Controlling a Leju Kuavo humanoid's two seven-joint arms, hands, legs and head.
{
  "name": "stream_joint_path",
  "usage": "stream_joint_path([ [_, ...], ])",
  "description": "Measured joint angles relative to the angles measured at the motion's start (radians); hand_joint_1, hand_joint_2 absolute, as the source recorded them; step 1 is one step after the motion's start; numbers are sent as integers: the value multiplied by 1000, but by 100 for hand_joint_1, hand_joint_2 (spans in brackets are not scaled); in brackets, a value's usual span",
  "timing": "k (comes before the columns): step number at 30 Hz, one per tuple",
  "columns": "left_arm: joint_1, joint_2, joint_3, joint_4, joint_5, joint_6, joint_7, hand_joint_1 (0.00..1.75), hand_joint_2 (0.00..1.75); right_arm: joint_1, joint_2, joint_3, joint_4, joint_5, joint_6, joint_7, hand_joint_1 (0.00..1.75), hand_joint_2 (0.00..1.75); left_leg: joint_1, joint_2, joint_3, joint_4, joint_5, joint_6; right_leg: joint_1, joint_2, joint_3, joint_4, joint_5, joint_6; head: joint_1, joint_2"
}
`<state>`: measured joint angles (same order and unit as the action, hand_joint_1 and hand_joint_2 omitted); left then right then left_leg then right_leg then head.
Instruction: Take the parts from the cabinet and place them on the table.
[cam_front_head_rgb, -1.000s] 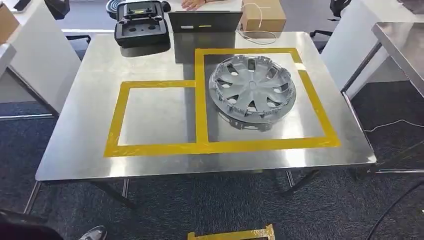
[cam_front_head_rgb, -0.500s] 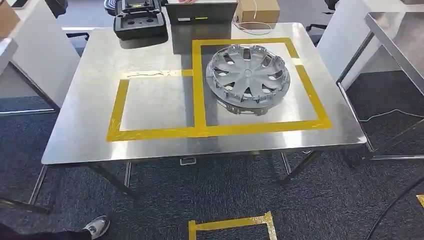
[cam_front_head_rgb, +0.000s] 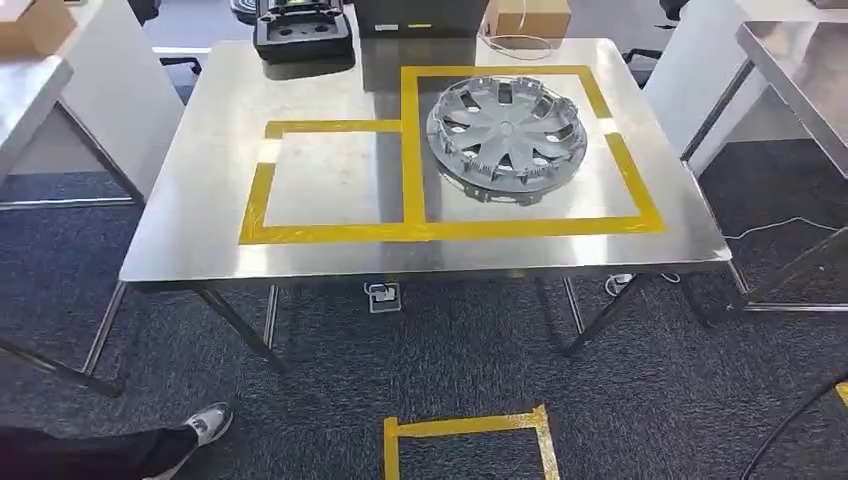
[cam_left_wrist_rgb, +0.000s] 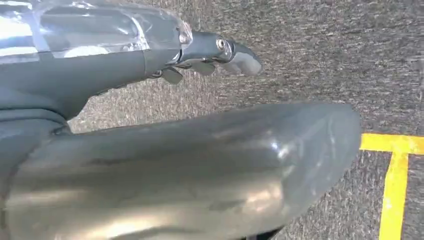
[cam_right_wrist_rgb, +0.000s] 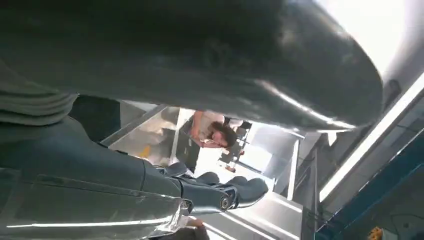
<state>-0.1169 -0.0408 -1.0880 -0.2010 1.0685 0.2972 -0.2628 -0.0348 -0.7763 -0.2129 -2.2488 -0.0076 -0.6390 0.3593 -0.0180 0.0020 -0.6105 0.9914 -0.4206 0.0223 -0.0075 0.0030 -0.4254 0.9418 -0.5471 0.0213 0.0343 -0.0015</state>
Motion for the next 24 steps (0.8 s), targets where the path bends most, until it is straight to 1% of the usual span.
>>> stream_joint_path([
  [1, 0, 0, 0, 0, 0, -1, -1, 0, 0, -1, 0, 2, 0, -3, 0, -5, 0, 0, 2, 1, -4, -3, 11, -6, 3, -1, -7, 5, 8, -6, 2, 0],
  [2, 4, 0, 0, 0, 0, -1, -1, 0, 0, -1, 0, 3, 2, -5, 1, -8, 0, 0, -5, -1, -10, -2, 21, -12, -1, -5, -22, -2, 23, -12, 3, 0],
  [3, 2, 0, 0, 0, 0, -1, -3, 0, 0, -8, 2, 6, 3, -5, 1, -11, 0, 0, 2, -5, -30, 8, -3, -14, -9, -13, -38, -3, 37, -19, 3, 0],
  [4, 1, -1, 0, 0, 0, -3, -8, 0, 0, -9, 4, 10, 5, -8, 4, -15, 0, 0, 2, -2, -42, 40, -62, -23, -7, -11, -54, -2, 54, -21, -7, 0],
  [5, 1, -1, 0, 0, 0, -3, -9, 0, 0, -10, 6, 13, 8, -11, 5, -16, 0, 0, 7, -2, -56, 97, -133, -27, -8, -11, -73, -1, 65, -26, -13, 0],
  [6, 2, -1, 0, 0, 1, -2, -12, 0, 0, -12, 7, 15, 10, -12, 6, -22, 0, 0, 9, -2, -72, 181, -198, -30, -8, -13, -93, 3, 79, -26, -18, 0],
  [7, 2, -1, 0, 0, 2, -1, -14, 0, 0, -16, 9, 17, 12, -13, 7, -27, 0, 0, 10, -2, -85, 259, -235, -33, -8, -14, -113, 7, 92, -26, -22, 0],
  [8, 1, -1, 0, 0, 2, 2, -16, 0, 0, -17, 11, 21, 14, -13, 7, -32, 0, 0, 10, -2, -85, 304, -239, -33, -7, -16, -131, 11, 103, -26, -26, 0],
  [9, 1, -1, 0, 0, 3, 4, -16, 0, 0, -17, 12, 24, 16, -13, 8, -34, 0, 0, 10, -2, -69, 316, -210, -32, -5, -17, -152, 16, 114, -25, -29, 0],
  [10, 1, -1, 0, 0, 3, 4, -16, 0, 0, -17, 15, 30, 18, -13, 10, -37, 0, 0, 9, -2, -37, 295, -161, -28, -3, -18, -174, 23, 127, -24, -33, 0],
  [11, 1, -1, 0, 0, 5, 5, -14, 0, 0, -18, 16, 33, 21, -13, 10, -41, 0, 0, 8, -2, 11, 246, -119, -22, -1, -18, -192, 28, 137, -23, -35, 0],
  [12, 0, -1, 0, 0, 6, 5, -12, 0, 0, -21, 16, 34, 24, -13, 11, -44, 0, 0, 5, -3, 81, 163, -105, -12, 1, -18, -206, 34, 148, -20, -36, 0],
  [13, -1, -1, 0, 0, 7, 6, -11, 0, 0, -25, 16, 34, 26, -13, 13, -45, 0, 0, 0, -3, 159, 72, -134, -2, 2, -20, -212, 40, 154, -16, -35, 0],
  [14, -3, -1, 0, 0, 8, 7, -10, 0, 0, -29, 15, 34, 27, -13, 13, -46, 0, 0, -3, -1, 210, -18, -161, 3, 3, -20, -214, 45, 160, -11, -35, 0],
  [15, -8, -1, 0, 0, 9, 6, -8, 0, 0, -34, 14, 34, 29, -12, 16, -46, 0, 0, -3, -5, 213, -33, -173, 1, 1, -23, -218, 43, 174, -5, -34, 0],
  [16, -11, -2, 0, 0, 9, 7, -6, 0, 0, -39, 11, 35, 30, -12, 18, -46, 0, 0, -5, -6, 206, -34, -171, 3, 0, -25, -224, 40, 190, 0, -36, 0],
  [17, -10, -2, 0, 0, 9, 7, -5, 0, 0, -39, 9, 35, 31, -10, 20, -46, 0, 0, -6, -7, 197, -33, -163, 10, 1, -25, -226, 36, 202, 5, -35, 0],
  [18, -7, -6, 0, 0, 10, 7, -3, 0, 0, -39, 8, 37, 32, -8, 23, -46, 0, 0, 4, -3, 184, -40, -144, 21, -4, -21, -232, 41, 188, 11, -34, 0],
  [19, -4, -6, 0, 0, 11, 8, -2, 0, 0, -41, 8, 40, 33, -3, 24, -46, 0, 0, 3, -3, 172, -39, -130, 25, -3, -13, -239, 60, 136, 20, -34, 0],
  [20, -4, -8, 0, 0, 11, 8, -2, 0, 0, -43, 8, 42, 34, -3, 25, -46, 0, 0, 3, -3, 159, -39, -120, 30, -3, -12, -247, 99, 81, 23, -31, 0],
  [21, -4, -9, 0, 0, 11, 8, -2, 0, 0, -45, 8, 45, 35, 0, 26, -46, 0, 0, 2, -2, 135, -39, -100, 32, -3, -11, -261, 195, -10, 28, -27, 0],
  [22, -5, -11, 0, 0, 11, 8, -2, 0, 0, -46, 8, 47, 35, 2, 26, -45, 0, 0, 1, -2, 117, -38, -84, 33, -4, -11, -268, 274, -61, 30, -24, 0],
  [23, -6, -11, 0, 0, 11, 8, -2, 0, 0, -48, 8, 50, 36, 4, 26, -43, 0, 0, -1, -1, 96, -38, -71, 33, -3, -11, -269, 336, -82, 29, -22, 0],
  [24, -6, -11, 0, 0, 11, 9, -2, 0, 0, -50, 8, 53, 37, 7, 26, -43, 0, 0, -3, 0, 74, -37, -57, 34, -2, -11, -263, 377, -63, 27, -18, 0],
])
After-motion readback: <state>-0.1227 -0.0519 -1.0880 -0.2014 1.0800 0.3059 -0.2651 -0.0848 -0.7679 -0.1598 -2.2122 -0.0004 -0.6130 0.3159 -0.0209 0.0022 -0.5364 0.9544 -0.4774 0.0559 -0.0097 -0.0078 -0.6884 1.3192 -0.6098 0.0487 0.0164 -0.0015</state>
